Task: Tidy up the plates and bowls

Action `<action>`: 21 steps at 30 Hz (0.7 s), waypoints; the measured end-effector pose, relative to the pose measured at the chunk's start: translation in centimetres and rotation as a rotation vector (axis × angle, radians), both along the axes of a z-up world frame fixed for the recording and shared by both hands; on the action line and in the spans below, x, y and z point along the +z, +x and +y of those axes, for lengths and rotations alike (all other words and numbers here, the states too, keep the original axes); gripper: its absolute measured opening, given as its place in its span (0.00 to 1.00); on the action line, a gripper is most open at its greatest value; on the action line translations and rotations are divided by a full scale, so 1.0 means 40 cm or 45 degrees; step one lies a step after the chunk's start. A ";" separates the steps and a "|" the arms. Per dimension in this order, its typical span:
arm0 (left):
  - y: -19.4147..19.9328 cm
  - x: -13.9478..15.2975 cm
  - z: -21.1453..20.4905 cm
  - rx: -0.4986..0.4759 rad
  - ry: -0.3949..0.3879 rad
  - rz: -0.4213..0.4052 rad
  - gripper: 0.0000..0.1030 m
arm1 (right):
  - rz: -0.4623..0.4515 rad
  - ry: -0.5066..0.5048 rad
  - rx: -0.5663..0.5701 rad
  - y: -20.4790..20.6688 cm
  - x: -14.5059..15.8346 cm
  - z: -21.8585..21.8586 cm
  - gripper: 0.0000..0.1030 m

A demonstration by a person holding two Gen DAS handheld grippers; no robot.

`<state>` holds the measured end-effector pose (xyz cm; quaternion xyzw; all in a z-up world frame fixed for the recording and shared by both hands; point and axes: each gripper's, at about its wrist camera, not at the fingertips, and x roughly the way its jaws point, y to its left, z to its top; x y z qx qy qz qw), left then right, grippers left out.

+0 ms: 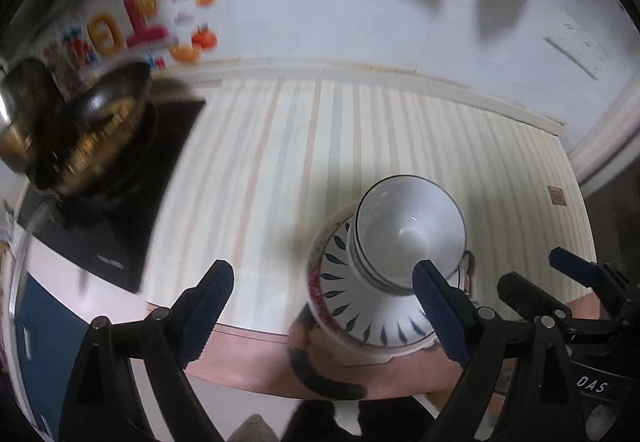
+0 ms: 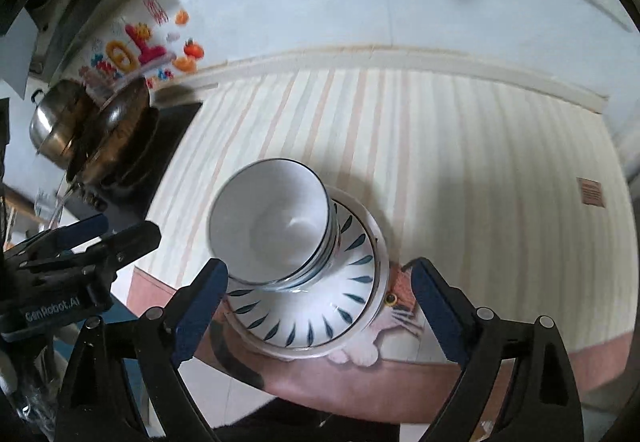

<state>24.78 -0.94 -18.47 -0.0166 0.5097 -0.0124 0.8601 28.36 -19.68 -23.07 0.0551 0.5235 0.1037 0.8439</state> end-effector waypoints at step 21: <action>-0.447 0.268 0.067 -0.038 0.003 -0.373 1.00 | -0.413 -0.075 -0.150 -0.577 0.393 0.077 0.96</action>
